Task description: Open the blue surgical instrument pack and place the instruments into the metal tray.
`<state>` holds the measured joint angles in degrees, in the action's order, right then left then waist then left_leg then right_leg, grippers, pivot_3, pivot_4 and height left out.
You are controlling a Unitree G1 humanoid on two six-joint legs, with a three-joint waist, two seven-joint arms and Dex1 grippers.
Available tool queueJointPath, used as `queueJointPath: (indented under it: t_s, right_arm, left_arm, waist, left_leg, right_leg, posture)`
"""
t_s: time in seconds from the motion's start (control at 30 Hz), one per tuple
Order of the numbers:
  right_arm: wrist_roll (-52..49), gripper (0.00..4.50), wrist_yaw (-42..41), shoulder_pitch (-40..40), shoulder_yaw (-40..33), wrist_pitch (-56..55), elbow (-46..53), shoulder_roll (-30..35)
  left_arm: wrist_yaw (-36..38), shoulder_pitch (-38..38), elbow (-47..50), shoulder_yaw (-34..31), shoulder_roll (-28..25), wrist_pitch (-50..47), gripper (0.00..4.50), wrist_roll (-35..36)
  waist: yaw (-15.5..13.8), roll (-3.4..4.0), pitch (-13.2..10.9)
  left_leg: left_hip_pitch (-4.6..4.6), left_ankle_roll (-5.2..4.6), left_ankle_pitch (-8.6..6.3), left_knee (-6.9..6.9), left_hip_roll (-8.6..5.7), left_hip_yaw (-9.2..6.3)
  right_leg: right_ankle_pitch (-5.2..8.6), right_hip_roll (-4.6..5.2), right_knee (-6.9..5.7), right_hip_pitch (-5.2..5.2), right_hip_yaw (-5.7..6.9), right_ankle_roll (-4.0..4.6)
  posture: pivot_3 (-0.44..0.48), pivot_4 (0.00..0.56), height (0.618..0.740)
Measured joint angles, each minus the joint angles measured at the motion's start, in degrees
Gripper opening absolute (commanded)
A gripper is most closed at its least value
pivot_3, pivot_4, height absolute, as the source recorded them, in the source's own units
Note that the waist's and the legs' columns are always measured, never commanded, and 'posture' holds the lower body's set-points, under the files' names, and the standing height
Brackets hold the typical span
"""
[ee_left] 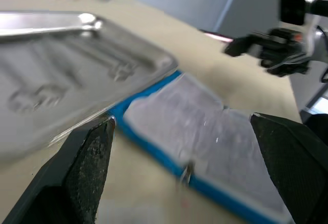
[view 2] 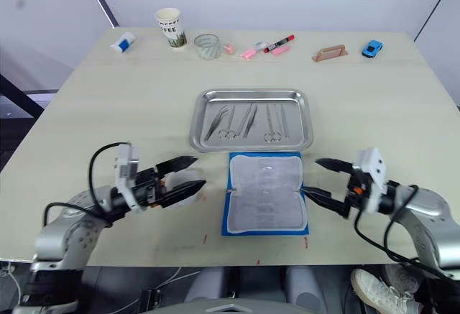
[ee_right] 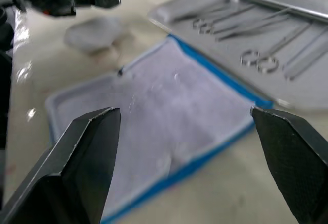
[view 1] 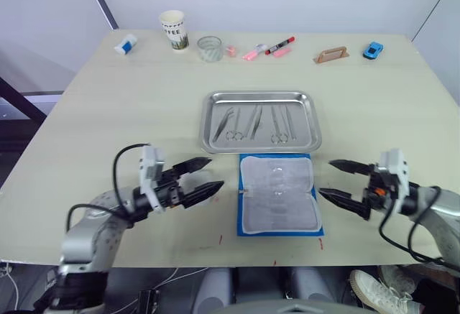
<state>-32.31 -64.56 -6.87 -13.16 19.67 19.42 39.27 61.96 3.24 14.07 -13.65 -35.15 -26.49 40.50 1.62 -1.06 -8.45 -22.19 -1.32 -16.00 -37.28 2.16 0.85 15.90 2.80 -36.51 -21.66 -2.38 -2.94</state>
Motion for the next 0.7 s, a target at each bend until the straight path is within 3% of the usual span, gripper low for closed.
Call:
queueJointPath:
  t_s: [0.13, 0.23, 0.4, 0.53, 0.7]
  right_arm:
    - [-1.1, 4.43, -2.4, -6.7, -5.0, -2.4, 0.2, 0.8]
    - [-1.1, 4.43, -4.8, -14.8, -13.0, -6.0, -2.9, 1.6]
    - [-1.5, 4.43, -5.6, -16.6, -16.5, -8.1, -3.2, 1.7]
    - [-1.7, 4.43, -6.3, -17.9, -17.3, -9.1, -3.7, 1.7]
    - [-1.6, 4.43, -6.2, -18.0, -17.2, -10.4, -4.0, 1.7]
  left_arm:
    - [-1.6, 5.9, 3.1, -3.8, -0.8, -1.1, 4.50, 1.1]
    - [-4.9, 15.8, 6.0, -10.8, -1.4, -2.0, 4.50, 1.5]
    - [-5.6, 22.1, 9.6, -14.9, -1.6, -1.8, 4.50, 2.0]
    - [-6.7, 23.5, 9.8, -16.0, -2.8, -2.0, 4.50, 1.6]
    - [-8.9, 21.9, 9.8, -15.1, -3.5, -2.0, 4.50, -0.1]
  waist:
    - [-0.6, -0.02, 0.0]
    - [-1.0, -0.02, 0.0]
    - [-1.1, -0.01, 0.0]
    - [-1.4, 0.00, -0.1]
    - [-1.8, 0.06, -0.1]
  left_leg:
    - [0.05, 0.02, 0.00, 0.00, 0.02, 0.03]
    - [-0.01, 0.04, -0.02, 0.15, 0.01, 0.03]
    - [0.06, 0.06, -0.03, 0.14, 0.02, 0.21]
    - [0.05, 0.06, -0.03, 0.14, 0.02, 0.23]
    - [0.05, 0.06, -0.03, 0.25, 0.02, 0.23]
  right_leg:
    - [0.09, 0.14, 0.00, 0.02, -0.01, 0.17]
    - [0.11, 0.26, 0.20, 0.02, 0.03, 0.22]
    - [0.11, 0.82, 0.22, 0.02, 0.42, 0.26]
    - [0.10, 1.53, 0.24, -0.02, 1.45, 0.27]
    - [0.10, 1.61, 0.36, -0.02, 1.62, 0.27]
  posture:
    - [0.000, 0.150, 0.740]
    - [0.000, 0.150, 0.740]
    - [0.000, 0.150, 0.740]
    - [0.000, 0.150, 0.740]
    - [0.000, 0.150, 0.740]
